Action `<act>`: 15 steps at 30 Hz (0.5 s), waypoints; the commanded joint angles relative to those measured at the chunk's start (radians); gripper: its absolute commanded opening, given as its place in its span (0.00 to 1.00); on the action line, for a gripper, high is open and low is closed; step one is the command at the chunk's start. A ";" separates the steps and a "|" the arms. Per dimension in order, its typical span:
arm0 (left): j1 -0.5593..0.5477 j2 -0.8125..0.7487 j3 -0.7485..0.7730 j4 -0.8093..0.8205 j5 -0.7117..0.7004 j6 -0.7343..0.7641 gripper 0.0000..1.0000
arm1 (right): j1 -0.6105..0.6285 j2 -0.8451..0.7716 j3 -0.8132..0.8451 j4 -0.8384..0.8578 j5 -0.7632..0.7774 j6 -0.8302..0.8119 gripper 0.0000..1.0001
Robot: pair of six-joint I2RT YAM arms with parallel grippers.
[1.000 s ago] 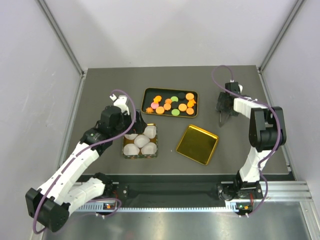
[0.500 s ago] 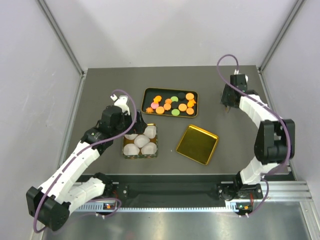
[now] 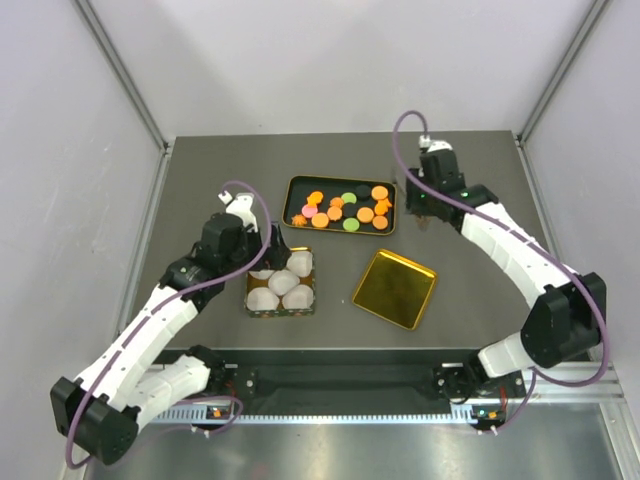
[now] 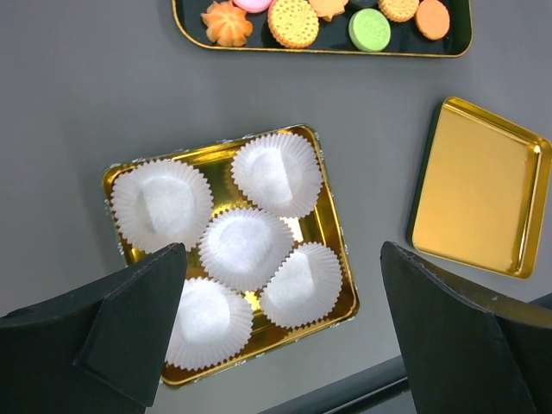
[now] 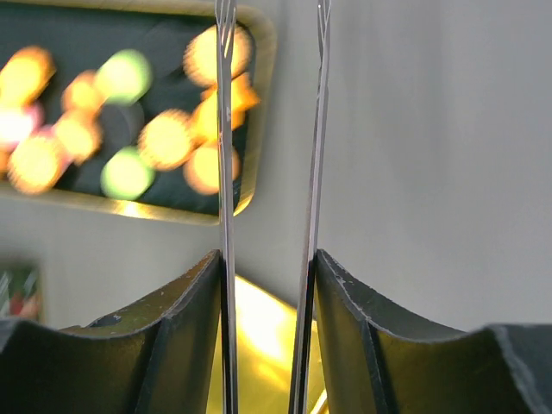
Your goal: Pack the cookies
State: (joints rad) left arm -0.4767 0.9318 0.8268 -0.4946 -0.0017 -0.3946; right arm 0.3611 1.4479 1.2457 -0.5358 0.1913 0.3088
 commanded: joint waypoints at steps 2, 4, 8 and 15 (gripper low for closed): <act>0.003 -0.068 0.032 -0.041 -0.046 -0.009 0.99 | 0.143 -0.032 0.076 -0.015 0.019 -0.010 0.45; 0.003 -0.083 0.029 -0.059 -0.070 -0.007 0.99 | 0.180 0.001 0.092 -0.018 0.014 -0.007 0.43; 0.003 -0.103 0.015 -0.084 -0.096 -0.010 0.99 | 0.281 0.058 0.139 -0.029 0.034 -0.008 0.42; 0.004 -0.149 -0.014 -0.101 -0.135 -0.012 0.99 | 0.354 0.134 0.167 -0.033 0.042 -0.017 0.40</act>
State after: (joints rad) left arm -0.4767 0.8043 0.8249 -0.5838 -0.1017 -0.3981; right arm 0.6865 1.5593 1.3567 -0.5716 0.2066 0.3058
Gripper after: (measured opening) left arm 0.991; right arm 0.410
